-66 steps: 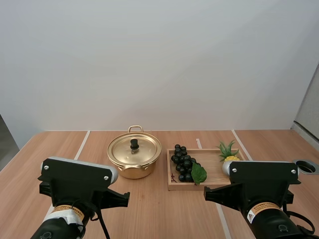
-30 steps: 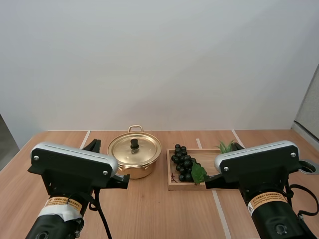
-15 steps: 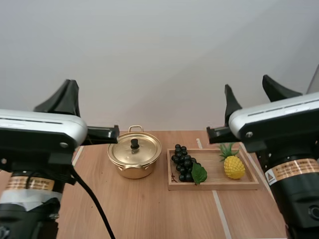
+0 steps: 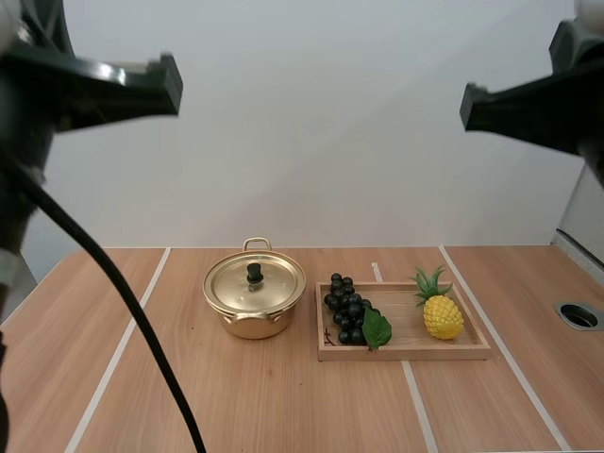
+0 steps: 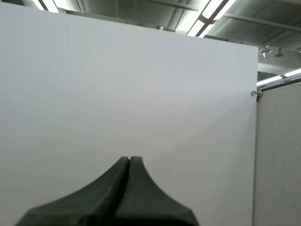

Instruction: Open the pot, put the pineapple inside, and close it

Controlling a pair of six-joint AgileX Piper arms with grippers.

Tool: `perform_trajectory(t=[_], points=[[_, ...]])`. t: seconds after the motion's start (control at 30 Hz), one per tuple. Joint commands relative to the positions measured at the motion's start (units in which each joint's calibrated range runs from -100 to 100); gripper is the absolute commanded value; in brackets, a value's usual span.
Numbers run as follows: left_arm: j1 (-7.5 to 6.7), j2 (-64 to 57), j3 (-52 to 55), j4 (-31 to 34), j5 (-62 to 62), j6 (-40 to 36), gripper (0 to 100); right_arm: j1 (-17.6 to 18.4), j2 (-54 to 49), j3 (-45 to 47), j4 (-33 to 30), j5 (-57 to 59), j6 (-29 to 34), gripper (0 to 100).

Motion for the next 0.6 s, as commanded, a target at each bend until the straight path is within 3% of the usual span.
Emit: perform_trajectory(t=[0.0, 0.37, 0.57], points=[[0.02, 4.2, -7.9, -0.7, 9.2, 0.3, 0, 0.1, 3.7, -6.2, -0.5, 5.2, -0.1, 0], [0.02, 24.4, -39.9, 0.2, 54.4, 0.2, 0, 0.1, 24.0, -30.3, -5.4, 39.5, -0.3, 0], [0.02, 33.7, -48.8, 2.1, 72.3, 2.4, 0, 0.1, 35.3, -40.8, -4.4, 64.3, -6.2, 0]])
